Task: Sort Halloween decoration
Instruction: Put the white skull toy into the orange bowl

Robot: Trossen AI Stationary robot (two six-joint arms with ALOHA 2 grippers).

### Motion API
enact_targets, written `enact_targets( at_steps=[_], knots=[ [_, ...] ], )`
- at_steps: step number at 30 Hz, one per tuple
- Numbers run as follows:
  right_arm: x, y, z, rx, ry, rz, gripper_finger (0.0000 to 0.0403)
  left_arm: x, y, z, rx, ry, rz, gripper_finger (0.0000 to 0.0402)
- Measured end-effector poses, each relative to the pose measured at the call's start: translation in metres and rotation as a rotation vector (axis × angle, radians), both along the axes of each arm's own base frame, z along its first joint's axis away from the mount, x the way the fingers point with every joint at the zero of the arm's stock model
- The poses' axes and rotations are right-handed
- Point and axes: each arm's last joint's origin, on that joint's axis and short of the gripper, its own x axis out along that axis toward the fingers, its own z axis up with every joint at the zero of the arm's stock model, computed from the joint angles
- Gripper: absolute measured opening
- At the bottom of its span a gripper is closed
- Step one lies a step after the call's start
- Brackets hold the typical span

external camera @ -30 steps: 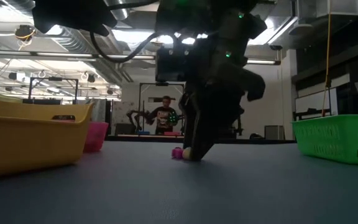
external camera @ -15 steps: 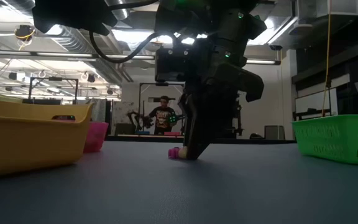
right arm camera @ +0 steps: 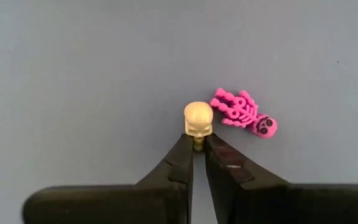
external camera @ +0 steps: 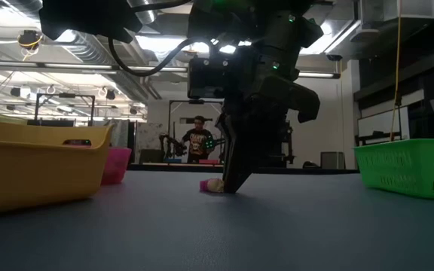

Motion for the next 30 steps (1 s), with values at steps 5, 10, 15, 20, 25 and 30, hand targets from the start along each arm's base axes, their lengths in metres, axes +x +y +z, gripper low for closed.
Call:
enact_targets(
  at_steps=[5, 10, 15, 20, 25, 30],
  knots=[
    [0.0, 0.0, 0.0, 0.0, 0.0, 0.0, 0.0033, 0.0, 0.0, 0.0, 0.0, 0.0, 0.0, 0.012],
    [0.0002, 0.0, 0.0, 0.0, -0.002, 0.0, 0.0033, 0.0, 0.0, 0.0, 0.0, 0.0, 0.0, 0.012],
    [0.001, 0.0003, -0.0001, 0.003, -0.013, 0.0, 0.0033, 0.0, 0.0, 0.0, 0.0, 0.0, 0.0, 0.012],
    [0.0016, 0.0004, 0.0, 0.017, -0.016, 0.004, 0.0034, 0.0, 0.0, 0.0, 0.0, 0.0, 0.0, 0.012],
    [0.0023, 0.0007, 0.0001, 0.022, -0.023, 0.006, 0.0068, 0.0, 0.0, 0.0, 0.0, 0.0, 0.0, 0.012],
    [0.0043, 0.0013, 0.0005, 0.02, -0.045, 0.005, 0.0116, 0.0, 0.0, 0.0, 0.0, 0.0, 0.0, 0.012]
  ],
)
